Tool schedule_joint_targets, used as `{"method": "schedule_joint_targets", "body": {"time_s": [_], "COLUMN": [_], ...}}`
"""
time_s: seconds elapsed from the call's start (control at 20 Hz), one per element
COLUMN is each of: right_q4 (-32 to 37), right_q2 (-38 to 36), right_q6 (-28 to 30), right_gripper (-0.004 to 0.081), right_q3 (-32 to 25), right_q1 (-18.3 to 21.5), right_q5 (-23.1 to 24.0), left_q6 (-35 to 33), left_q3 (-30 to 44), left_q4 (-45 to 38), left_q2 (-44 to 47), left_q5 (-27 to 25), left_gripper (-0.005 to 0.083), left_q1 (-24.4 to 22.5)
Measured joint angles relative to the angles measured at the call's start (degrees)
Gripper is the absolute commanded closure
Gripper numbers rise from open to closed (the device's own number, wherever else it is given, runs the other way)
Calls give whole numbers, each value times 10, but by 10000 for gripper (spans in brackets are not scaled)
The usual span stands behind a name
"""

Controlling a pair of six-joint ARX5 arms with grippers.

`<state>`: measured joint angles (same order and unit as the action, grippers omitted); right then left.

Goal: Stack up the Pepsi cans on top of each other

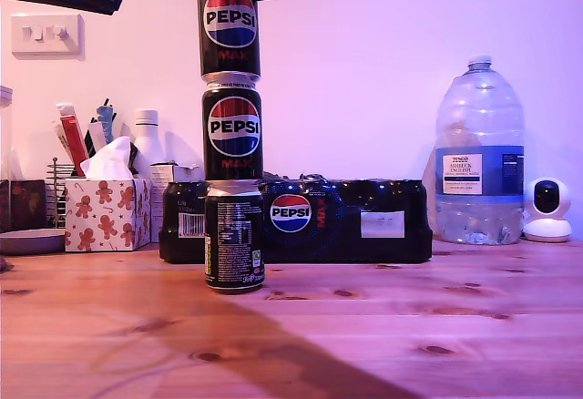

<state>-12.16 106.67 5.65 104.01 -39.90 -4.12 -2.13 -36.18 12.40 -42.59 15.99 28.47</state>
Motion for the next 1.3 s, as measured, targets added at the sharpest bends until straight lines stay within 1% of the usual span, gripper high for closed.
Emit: {"method": "schedule_joint_targets", "body": {"time_s": [0.45, 0.7, 0.85, 0.9, 1.0, 1.15, 1.25, 1.3], "right_q4": [-27, -33, -58, -69, -94, -127, -169, -191], "right_q2": [0, 0, -8, -15, -41, -108, -154, -170], "right_q6": [3, 4, 22, 23, 35, 35, 35, 35], "right_gripper": [115, 118, 122, 146, 252, 427, 540, 617], "right_q3": [45, 47, 47, 47, 47, 47, 50, 55], "right_q1": [0, 0, 0, 0, 0, 0, 0, 0], "right_q5": [0, 2, 7, 15, 23, 35, 44, 48], "left_q6": [0, 0, 0, 0, 0, 0, 0, 0], "left_q3": [0, 0, 0, 0, 0, 0, 0, 0], "left_q4": [0, 0, -3, -6, -12, -27, -30, -30], "left_q2": [0, 0, 0, 0, 0, 0, 0, 0], "left_q5": [0, 0, 0, 0, 0, 0, 0, 0], "left_gripper": [730, 730, 730, 730, 730, 730, 730, 730], "left_q1": [0, 0, 0, 0, 0, 0, 0, 0]}}
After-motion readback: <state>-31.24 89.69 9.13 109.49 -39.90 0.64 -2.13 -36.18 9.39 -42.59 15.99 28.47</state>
